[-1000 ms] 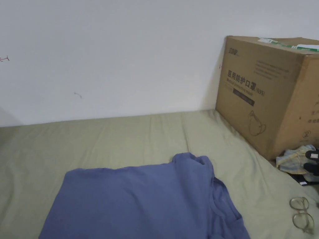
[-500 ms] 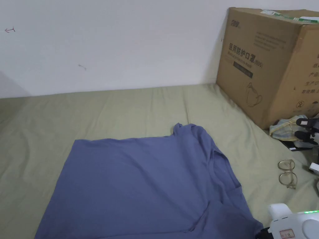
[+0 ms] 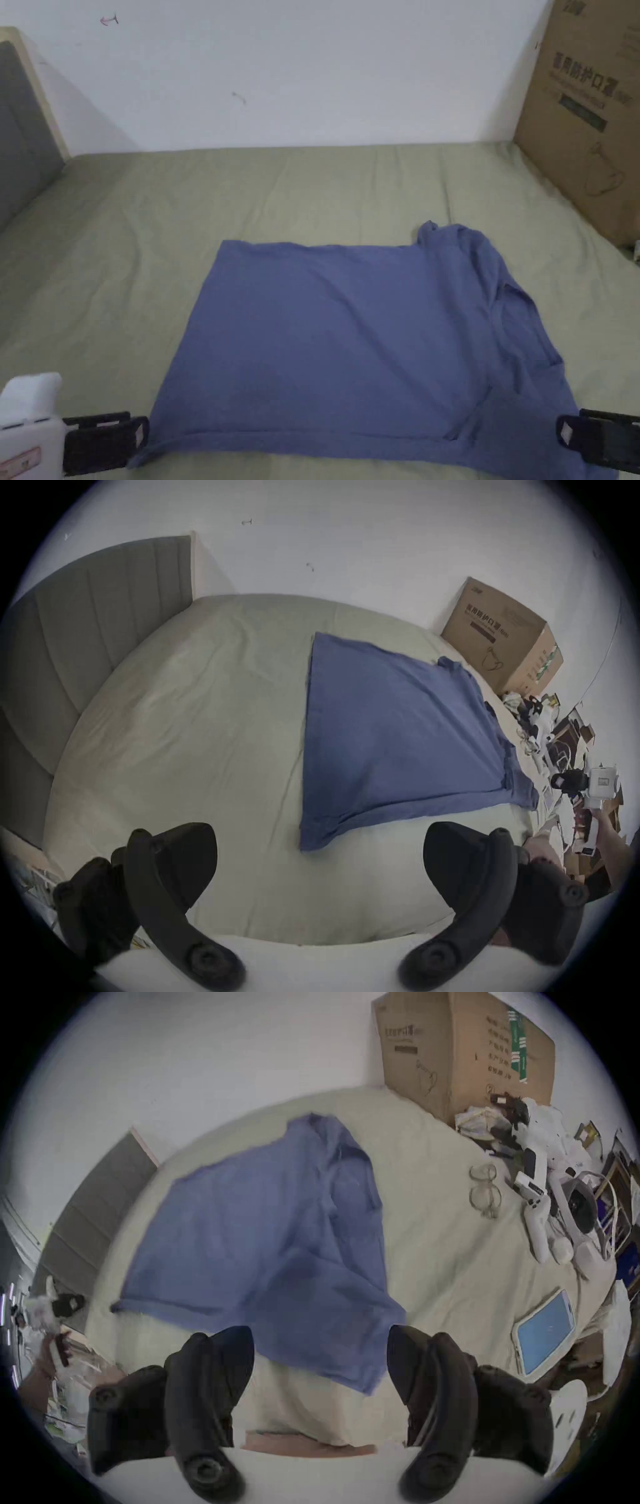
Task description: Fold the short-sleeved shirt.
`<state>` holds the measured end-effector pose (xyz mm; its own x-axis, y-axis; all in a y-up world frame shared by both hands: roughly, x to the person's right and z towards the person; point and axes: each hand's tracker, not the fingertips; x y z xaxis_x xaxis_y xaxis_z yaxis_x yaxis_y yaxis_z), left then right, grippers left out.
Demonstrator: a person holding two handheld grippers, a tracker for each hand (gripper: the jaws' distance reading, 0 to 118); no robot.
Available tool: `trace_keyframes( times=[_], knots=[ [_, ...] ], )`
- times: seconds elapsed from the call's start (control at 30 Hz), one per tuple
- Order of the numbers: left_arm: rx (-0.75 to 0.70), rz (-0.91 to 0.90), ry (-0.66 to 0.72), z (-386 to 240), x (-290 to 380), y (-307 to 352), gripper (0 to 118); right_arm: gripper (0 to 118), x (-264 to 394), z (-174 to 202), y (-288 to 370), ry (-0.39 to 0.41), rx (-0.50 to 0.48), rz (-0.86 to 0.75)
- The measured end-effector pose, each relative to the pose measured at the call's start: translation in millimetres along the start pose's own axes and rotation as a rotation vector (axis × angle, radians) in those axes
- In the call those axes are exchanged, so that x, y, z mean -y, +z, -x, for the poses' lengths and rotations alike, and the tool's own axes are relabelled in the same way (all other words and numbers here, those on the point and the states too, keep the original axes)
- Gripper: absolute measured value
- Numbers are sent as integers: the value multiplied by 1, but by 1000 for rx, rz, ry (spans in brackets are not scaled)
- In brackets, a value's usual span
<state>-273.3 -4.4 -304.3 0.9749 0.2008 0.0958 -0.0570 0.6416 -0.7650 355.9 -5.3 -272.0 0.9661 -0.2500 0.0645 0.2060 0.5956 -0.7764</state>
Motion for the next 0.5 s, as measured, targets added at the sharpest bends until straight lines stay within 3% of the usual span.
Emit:
trace_keyframes(
  times=[0.07,0.1,0.13,0.17,0.2,0.23,0.3,0.4,0.43,0.47,0.5],
  knots=[
    [-3,-2,-6,-7,-3,5,116,87,-5,10,3,0,3,4],
    [18,15,-10,-9,-6,9,108,87,-8,14,2,-6,-9,2],
    [26,28,-18,-11,-8,10,71,85,-9,17,2,-12,-24,-1],
    [11,39,-31,-14,-10,10,27,77,-10,20,3,-16,-39,-10],
    [-35,68,-65,-18,-9,8,0,54,-11,24,3,-18,-50,-21],
    [-68,80,-82,-21,-9,6,0,5,-12,31,2,-12,-55,-23],
    [-1,139,-85,-19,-8,-4,0,0,-9,38,-3,6,-63,-37],
    [-56,163,-156,-21,0,-27,1,0,-8,49,-9,96,-68,-15],
    [-67,159,-177,-20,2,-34,18,0,-4,53,-10,114,-62,-14],
    [-56,161,-166,-16,7,-44,51,0,-1,55,-11,120,-63,-10],
    [-45,188,-157,-11,8,-54,92,0,-2,56,-11,126,-70,-3]
  ],
)
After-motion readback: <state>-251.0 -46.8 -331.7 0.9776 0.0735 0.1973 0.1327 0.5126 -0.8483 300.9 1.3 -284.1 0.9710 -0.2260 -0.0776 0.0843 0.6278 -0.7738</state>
